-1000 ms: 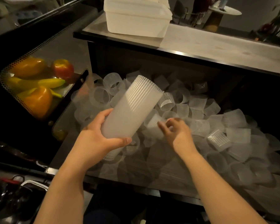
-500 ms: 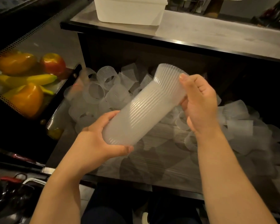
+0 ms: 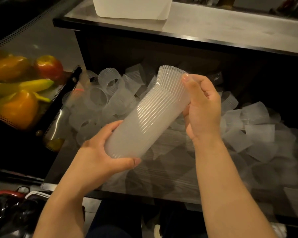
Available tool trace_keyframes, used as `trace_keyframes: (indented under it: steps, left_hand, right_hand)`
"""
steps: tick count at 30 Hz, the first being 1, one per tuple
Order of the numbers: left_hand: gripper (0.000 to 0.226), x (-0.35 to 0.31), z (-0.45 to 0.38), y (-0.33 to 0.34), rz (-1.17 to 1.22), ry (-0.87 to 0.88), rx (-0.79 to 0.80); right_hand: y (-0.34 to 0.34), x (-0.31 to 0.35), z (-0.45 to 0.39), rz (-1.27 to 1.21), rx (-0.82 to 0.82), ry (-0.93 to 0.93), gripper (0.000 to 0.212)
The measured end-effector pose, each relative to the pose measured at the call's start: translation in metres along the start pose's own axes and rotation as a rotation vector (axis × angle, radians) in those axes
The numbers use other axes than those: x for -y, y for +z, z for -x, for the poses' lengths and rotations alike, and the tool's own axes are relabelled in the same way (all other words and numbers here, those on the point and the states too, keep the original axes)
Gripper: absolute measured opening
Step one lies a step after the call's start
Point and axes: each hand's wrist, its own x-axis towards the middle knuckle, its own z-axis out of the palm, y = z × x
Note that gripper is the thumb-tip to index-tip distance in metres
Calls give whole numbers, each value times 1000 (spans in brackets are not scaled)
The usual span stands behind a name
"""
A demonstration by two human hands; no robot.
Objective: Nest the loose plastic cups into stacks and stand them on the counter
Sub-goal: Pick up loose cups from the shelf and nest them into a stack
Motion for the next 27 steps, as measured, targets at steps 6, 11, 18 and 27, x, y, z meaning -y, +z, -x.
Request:
trace_keyframes:
  steps: [6,11,18,27]
  left_hand:
    - [88,0,-11,4,54,-26,79]
    - [93,0,-16,7,63,-50,89]
    - [95,2,-19,5,53,-74,98]
    - [96,0,-19,2,50,-63,96]
  right_hand:
    - [-1,-4,2,-49,-98,-13,3]
    - [-5,-7,3,-31,-132,-7,5]
    - [-3,-6,4,-81,-115,16,6]
    - [0,2,7,-85,-127,-28,13]
